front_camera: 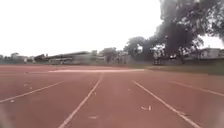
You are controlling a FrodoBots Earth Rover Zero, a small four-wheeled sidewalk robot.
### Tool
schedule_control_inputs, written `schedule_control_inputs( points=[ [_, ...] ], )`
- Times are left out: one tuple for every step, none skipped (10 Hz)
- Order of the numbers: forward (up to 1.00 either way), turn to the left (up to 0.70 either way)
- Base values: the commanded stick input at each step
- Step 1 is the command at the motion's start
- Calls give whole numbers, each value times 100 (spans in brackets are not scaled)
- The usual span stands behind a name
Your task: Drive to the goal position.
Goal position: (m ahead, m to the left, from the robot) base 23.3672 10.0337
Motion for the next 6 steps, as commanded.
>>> schedule_control_inputs(
  points=[
    [45,0],
    [45,0],
    [45,0],
    [45,0],
    [45,0],
    [45,0]
  ],
)
